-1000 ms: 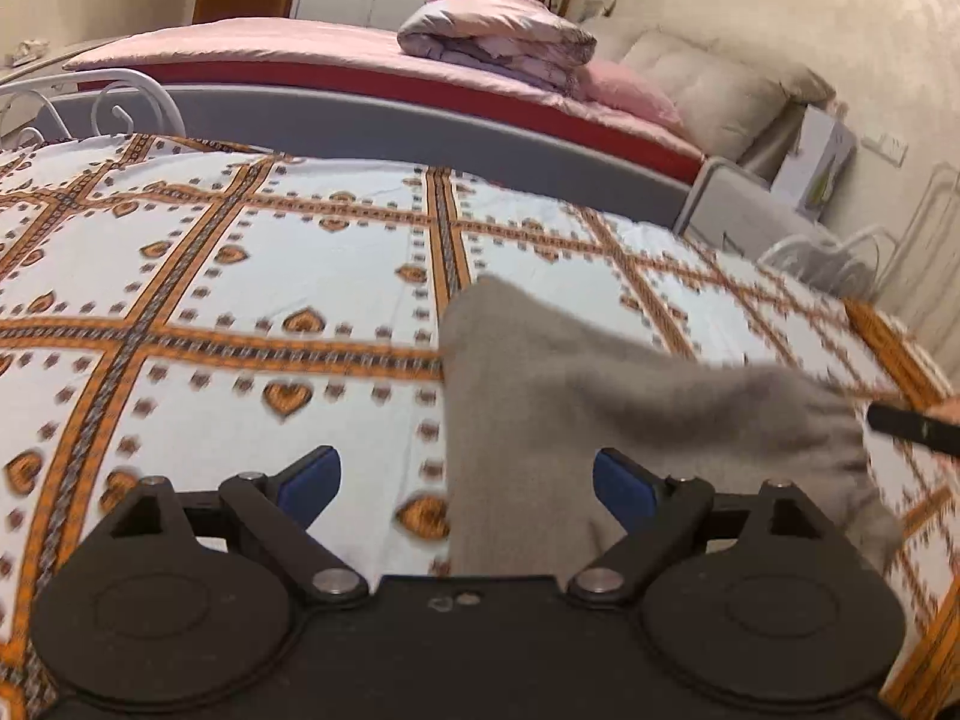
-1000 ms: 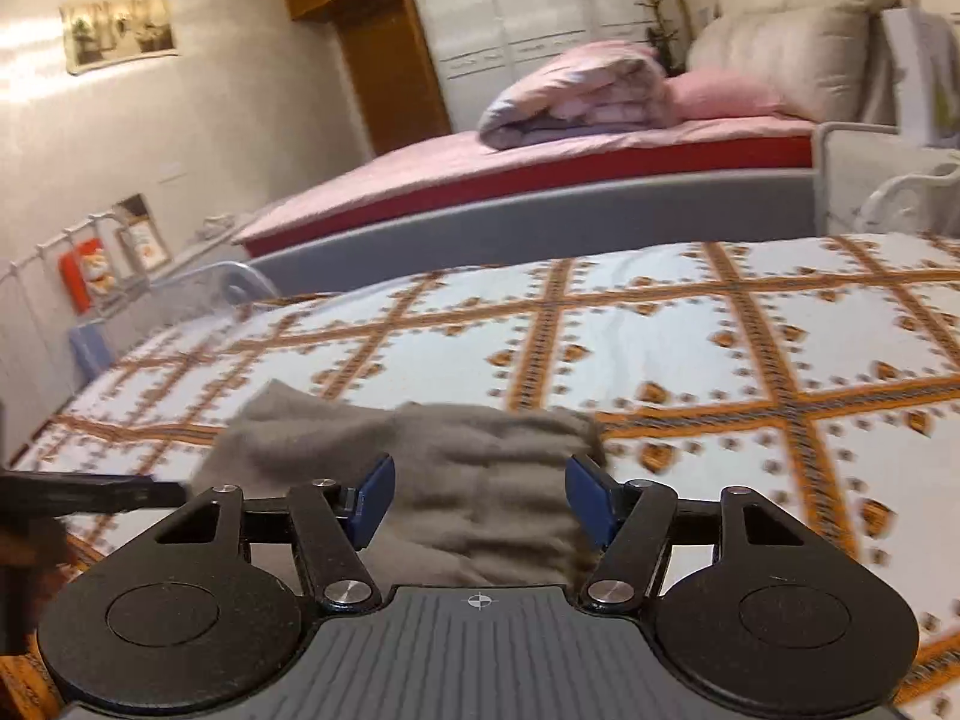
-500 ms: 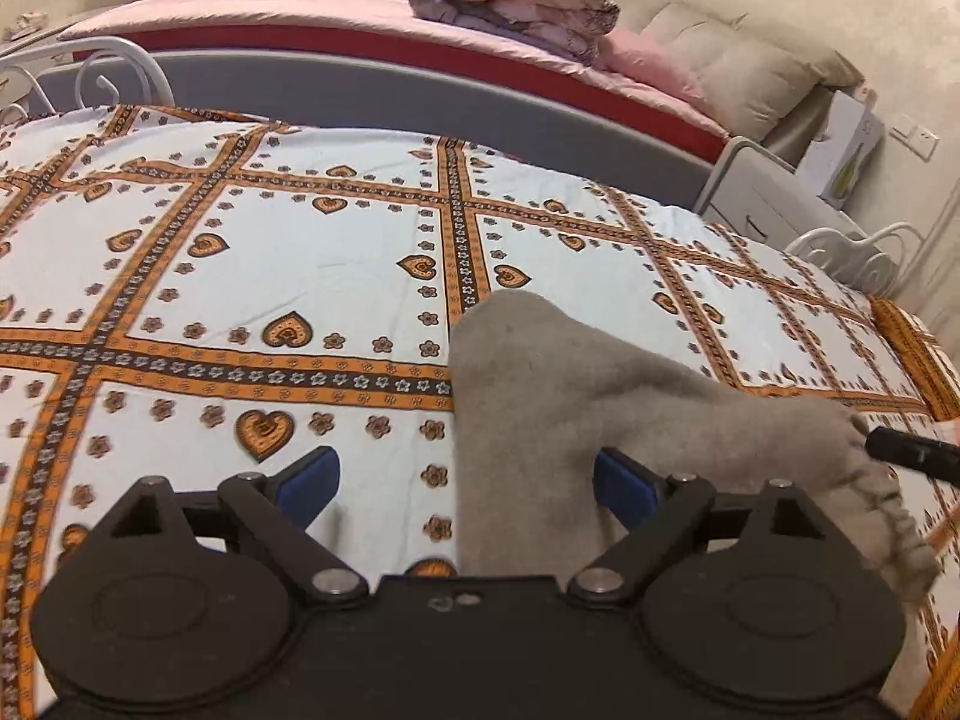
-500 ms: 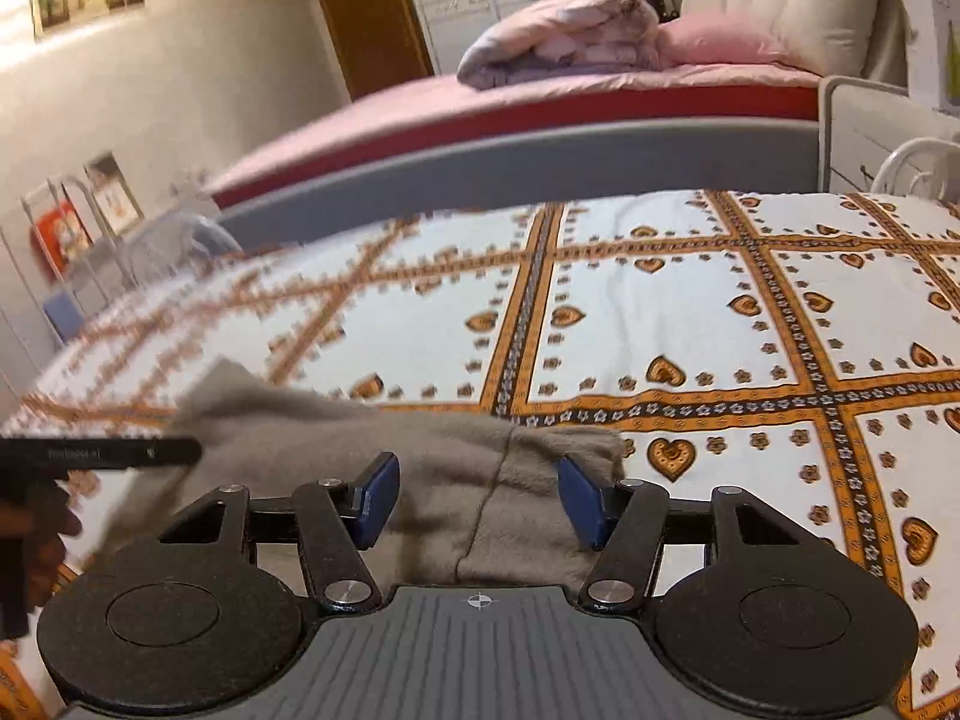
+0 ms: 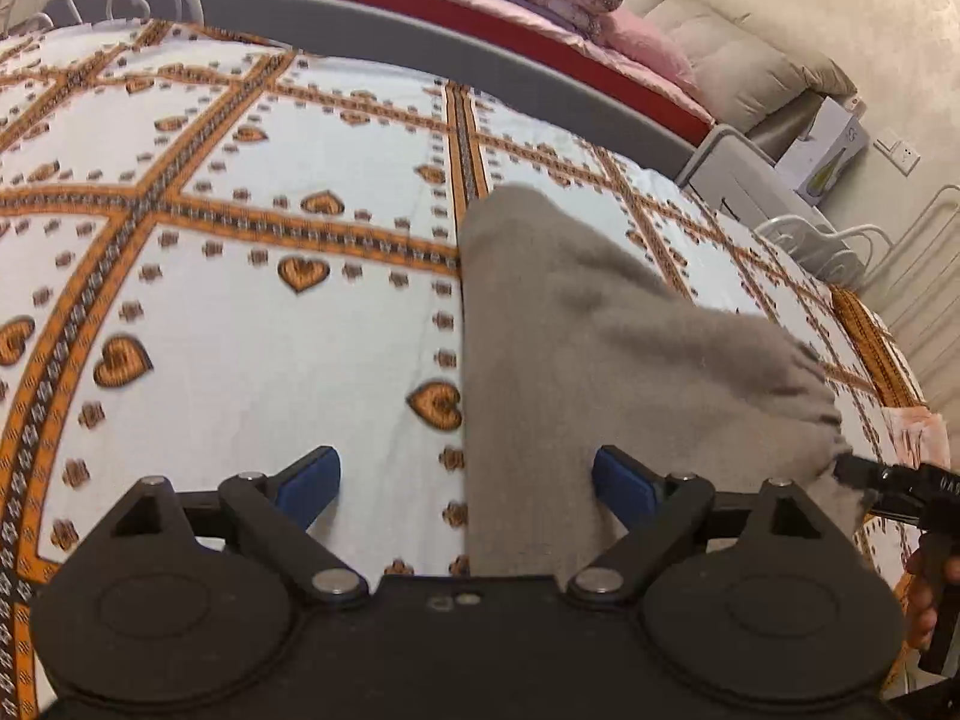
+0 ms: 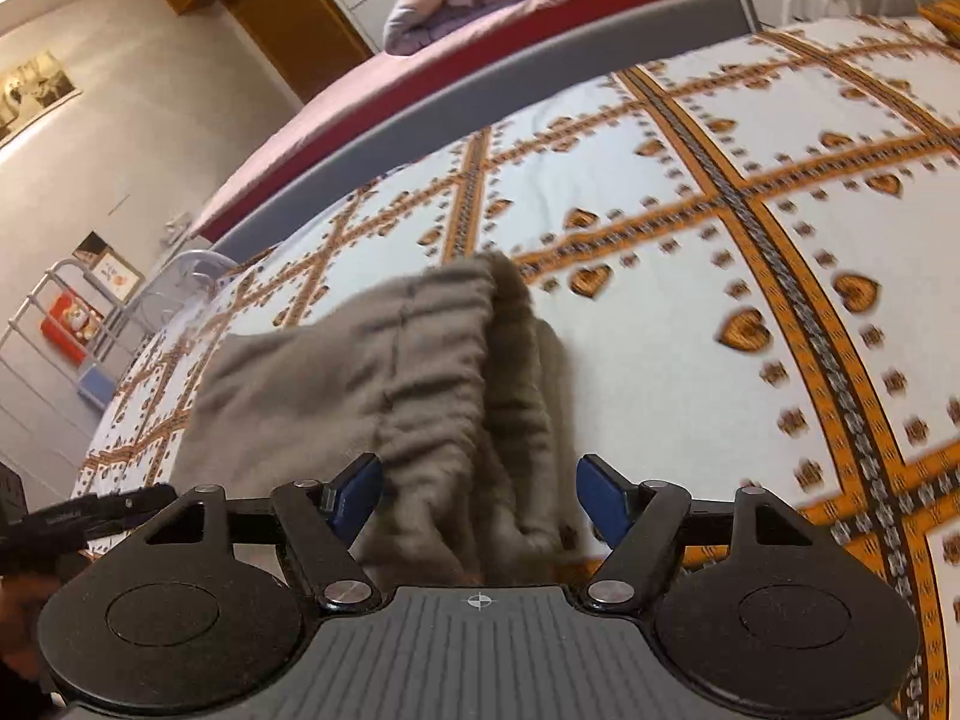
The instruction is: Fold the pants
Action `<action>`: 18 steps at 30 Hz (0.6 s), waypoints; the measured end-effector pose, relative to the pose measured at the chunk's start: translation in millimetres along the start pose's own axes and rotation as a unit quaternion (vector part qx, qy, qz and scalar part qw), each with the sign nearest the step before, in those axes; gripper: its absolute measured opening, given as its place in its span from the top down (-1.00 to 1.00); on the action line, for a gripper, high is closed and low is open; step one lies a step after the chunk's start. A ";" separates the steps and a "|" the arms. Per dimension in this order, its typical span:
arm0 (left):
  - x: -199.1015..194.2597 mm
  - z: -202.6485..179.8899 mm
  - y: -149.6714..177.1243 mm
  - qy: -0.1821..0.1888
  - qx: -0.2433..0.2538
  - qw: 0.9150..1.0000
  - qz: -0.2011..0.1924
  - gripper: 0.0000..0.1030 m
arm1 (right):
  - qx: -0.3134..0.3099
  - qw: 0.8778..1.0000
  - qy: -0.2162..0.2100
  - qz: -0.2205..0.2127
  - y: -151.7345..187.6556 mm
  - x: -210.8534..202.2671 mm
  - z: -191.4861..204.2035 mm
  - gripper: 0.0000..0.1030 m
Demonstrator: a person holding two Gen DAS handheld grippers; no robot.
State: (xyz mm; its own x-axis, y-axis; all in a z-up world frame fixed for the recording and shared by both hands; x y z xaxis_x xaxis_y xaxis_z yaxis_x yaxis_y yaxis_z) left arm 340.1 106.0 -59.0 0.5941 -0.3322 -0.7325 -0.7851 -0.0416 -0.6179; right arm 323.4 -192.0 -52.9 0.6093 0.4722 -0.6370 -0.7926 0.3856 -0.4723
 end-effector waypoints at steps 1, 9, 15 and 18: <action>2.0 0.1 1.4 0.006 0.002 1.000 0.000 -0.64 | 0.016 1.000 -0.005 0.000 0.4 -1.3 -5.1 -0.40; 16.5 -9.2 -6.1 0.027 0.013 1.000 0.000 -0.57 | 0.178 0.978 -0.103 0.045 -5.3 16.4 -47.6 -0.42; 34.0 -11.9 -13.9 0.094 0.003 0.996 0.005 -0.38 | 0.160 0.978 -0.125 0.055 -9.5 24.0 -40.8 -0.71; 42.1 -6.3 -17.2 0.125 -0.008 0.992 0.014 -0.38 | 0.155 0.977 -0.133 0.059 -13.6 28.7 -39.4 -0.72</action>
State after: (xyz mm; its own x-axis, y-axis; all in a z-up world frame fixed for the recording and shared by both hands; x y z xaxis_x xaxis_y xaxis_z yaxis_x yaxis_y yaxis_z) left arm 377.5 86.8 -77.4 0.5122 -0.5561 -0.6545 -0.8043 -0.0431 -0.5927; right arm 350.8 -214.9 -88.7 0.5310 0.7013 -0.4755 -0.8380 0.5178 -0.1722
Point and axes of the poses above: each gripper's, at about its wrist camera, not at the fingertips, and x roughly the way its jaws point, z to its left, y to its underside, the point moved 1 cm from there along x, roughly the way its jaws point, and after that the axes turned 8 degrees about x, right-handed, at the moved point
